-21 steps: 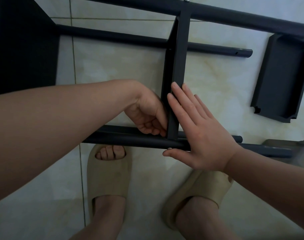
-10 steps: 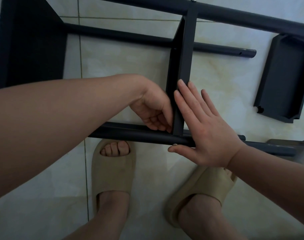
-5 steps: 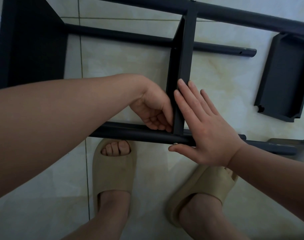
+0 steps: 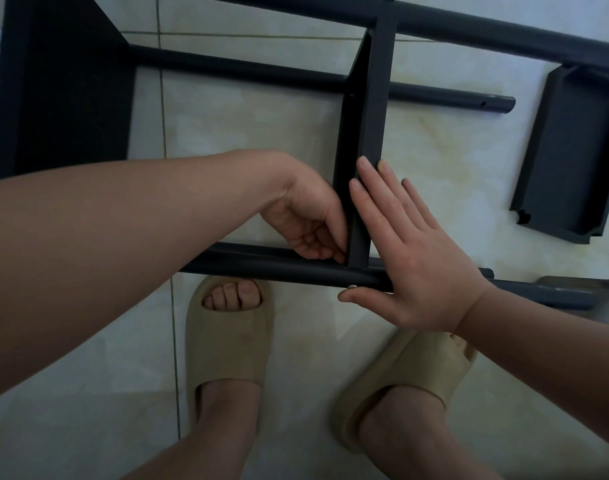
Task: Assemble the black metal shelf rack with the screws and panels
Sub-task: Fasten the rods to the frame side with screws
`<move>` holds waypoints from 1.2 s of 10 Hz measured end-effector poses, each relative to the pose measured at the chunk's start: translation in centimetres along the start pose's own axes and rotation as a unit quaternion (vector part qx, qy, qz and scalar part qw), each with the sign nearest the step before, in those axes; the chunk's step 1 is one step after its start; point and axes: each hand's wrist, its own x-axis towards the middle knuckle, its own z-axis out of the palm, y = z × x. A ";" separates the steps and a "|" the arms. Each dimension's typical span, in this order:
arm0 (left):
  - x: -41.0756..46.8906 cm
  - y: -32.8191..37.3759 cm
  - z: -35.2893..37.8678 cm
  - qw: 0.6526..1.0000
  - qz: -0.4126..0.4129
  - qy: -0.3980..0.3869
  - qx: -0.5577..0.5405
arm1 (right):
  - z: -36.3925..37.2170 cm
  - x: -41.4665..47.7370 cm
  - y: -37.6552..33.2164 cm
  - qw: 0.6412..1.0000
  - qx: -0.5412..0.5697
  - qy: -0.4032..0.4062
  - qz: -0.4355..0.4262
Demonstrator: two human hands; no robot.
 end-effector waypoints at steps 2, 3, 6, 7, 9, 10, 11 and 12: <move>-0.2 0.0 -0.1 1.000 0.000 -0.006 0.002 | 0.0 0.0 0.0 1.000 0.001 0.001 0.000; -0.1 0.0 -0.1 1.000 -0.007 -0.002 0.021 | 0.0 0.0 0.0 1.000 -0.001 0.001 -0.001; 0.0 0.0 0.0 1.000 0.009 0.006 0.002 | -0.1 0.0 -0.1 1.000 -0.002 -0.002 0.001; -0.1 0.0 0.1 1.000 0.006 0.000 0.001 | -0.1 0.0 -0.1 1.000 -0.001 -0.002 0.001; 0.1 0.0 0.2 1.000 0.015 0.001 0.002 | 0.0 0.0 0.0 1.000 -0.002 -0.001 0.001; 0.2 -0.1 0.1 1.000 0.015 0.007 -0.015 | 0.0 0.0 0.0 1.000 0.000 0.002 0.000; 0.1 -0.3 0.0 0.999 0.016 0.011 -0.029 | 0.0 0.0 0.0 1.000 0.000 0.002 -0.001; 0.1 -0.3 0.1 0.999 0.019 0.010 -0.024 | 0.0 0.0 -0.1 1.000 0.000 0.001 0.000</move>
